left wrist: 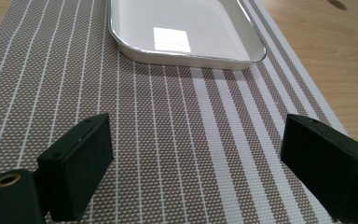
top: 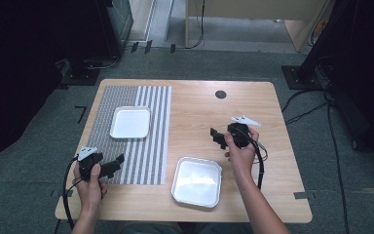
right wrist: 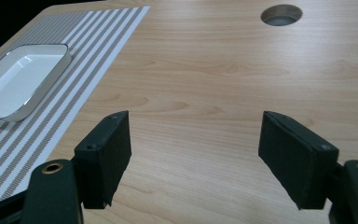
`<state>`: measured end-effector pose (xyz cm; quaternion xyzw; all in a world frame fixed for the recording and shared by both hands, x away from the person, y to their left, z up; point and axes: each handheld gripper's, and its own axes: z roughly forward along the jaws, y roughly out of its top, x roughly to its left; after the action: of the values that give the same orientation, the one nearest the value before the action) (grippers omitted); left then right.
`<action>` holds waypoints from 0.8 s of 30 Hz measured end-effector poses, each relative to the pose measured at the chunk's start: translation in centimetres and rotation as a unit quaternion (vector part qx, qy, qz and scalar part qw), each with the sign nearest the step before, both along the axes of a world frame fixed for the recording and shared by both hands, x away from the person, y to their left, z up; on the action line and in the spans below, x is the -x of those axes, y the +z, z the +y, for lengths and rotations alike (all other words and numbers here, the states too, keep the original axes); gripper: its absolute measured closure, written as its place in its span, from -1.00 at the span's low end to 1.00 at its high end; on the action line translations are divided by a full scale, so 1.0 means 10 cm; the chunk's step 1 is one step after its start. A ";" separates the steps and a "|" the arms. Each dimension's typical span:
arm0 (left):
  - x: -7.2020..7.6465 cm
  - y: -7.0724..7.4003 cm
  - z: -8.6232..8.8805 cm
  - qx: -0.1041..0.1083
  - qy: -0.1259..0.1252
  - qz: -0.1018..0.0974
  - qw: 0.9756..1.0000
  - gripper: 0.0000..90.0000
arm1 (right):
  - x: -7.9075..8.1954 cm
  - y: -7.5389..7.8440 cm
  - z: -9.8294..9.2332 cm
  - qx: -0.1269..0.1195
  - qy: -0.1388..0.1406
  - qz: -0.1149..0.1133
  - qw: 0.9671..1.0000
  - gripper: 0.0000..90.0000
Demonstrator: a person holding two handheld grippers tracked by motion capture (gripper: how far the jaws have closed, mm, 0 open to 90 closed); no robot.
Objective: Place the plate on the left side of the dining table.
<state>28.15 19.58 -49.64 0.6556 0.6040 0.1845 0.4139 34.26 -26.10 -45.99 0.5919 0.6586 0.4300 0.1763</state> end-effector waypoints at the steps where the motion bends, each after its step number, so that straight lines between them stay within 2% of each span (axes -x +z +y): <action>1: 0.01 -0.01 0.00 -0.001 0.000 0.001 1.000 -0.80 | 0.02 -0.01 -0.04 0.000 -0.003 0.001 1.000 -0.43; 6: 0.03 -0.03 0.01 -0.013 -0.005 0.006 1.000 -0.80 | 0.11 -0.04 -0.19 0.002 -0.012 -0.001 1.000 -0.43; 13: 0.07 -0.07 0.04 -0.024 -0.002 0.008 1.000 -0.79 | 0.25 -0.08 -0.39 0.002 -0.025 -0.001 1.000 -0.43; 18: 0.10 -0.09 0.06 -0.044 0.004 0.009 0.999 -0.80 | 0.35 -0.10 -0.53 0.004 -0.034 -0.002 0.999 -0.43; 24: 0.12 -0.11 0.10 -0.056 0.008 0.013 0.998 -0.79 | 0.46 -0.13 -0.70 0.002 -0.047 0.001 0.999 -0.43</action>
<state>26.94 20.59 -50.71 0.6756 0.6031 0.2124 0.3669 29.64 -33.06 -47.34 0.6224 0.6307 0.4195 0.1972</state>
